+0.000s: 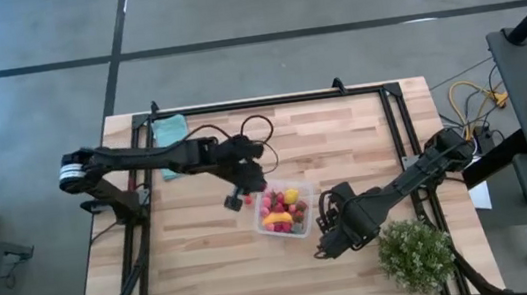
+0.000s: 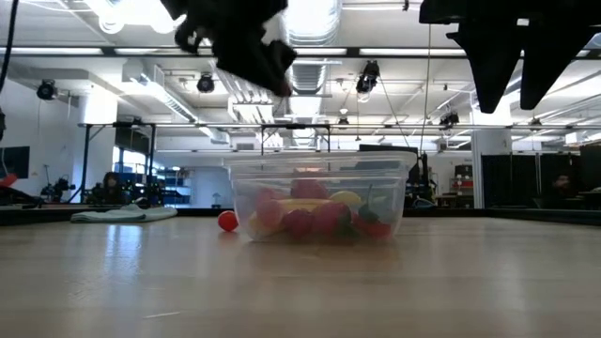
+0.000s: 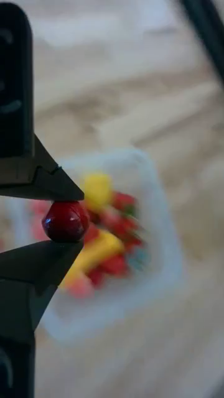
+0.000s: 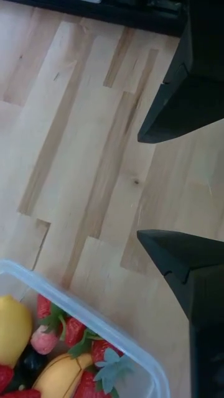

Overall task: Pick and placing Produce into tupperware
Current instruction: Put the black and red cherry into the transparent container, then put the red cherry into the transparent container

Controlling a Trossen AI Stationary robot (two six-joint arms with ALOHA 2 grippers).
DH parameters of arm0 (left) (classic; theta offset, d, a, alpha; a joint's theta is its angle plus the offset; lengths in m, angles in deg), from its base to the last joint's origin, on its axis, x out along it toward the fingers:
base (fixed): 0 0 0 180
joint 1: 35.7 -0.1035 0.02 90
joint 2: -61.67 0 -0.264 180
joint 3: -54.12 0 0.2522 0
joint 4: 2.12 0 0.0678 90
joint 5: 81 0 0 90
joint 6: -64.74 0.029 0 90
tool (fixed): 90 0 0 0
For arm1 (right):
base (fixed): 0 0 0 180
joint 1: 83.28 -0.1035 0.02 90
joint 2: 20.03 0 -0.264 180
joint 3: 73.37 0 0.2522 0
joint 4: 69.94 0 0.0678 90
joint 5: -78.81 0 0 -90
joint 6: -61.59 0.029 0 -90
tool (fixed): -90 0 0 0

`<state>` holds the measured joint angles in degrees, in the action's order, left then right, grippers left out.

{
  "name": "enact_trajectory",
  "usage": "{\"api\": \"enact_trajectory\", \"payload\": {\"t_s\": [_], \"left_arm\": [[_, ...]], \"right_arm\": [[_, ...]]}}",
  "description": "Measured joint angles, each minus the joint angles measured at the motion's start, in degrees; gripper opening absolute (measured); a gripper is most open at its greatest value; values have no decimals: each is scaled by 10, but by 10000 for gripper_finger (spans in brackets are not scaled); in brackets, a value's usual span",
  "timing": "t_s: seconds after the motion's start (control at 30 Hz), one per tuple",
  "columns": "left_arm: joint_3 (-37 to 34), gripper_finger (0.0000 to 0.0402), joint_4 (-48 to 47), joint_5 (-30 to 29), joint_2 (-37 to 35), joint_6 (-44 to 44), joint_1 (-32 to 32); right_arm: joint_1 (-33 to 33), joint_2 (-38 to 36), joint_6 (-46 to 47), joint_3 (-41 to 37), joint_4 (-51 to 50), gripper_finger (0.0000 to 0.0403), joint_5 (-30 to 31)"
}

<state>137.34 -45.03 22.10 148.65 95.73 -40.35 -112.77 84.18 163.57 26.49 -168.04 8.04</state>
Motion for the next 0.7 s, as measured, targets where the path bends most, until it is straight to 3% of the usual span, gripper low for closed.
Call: {"api": "enact_trajectory", "payload": {"t_s": [0.2, 0.33, 0.53, 0.7], "left_arm": [[-3, 81, 45, 61, 33, -61, 37], [-4, 89, 37, 61, 67, -127, 44], [-4, 154, 34, 54, 71, -211, 43], [-3, 224, 19, 26, 66, -206, 43]], "right_arm": [[0, 0, -4, -1, 13, 233, -1], [0, 0, -4, -1, 22, 233, -1], [0, 0, -1, -1, 30, 233, -2], [0, 0, 0, -1, 32, 233, -2]]}}
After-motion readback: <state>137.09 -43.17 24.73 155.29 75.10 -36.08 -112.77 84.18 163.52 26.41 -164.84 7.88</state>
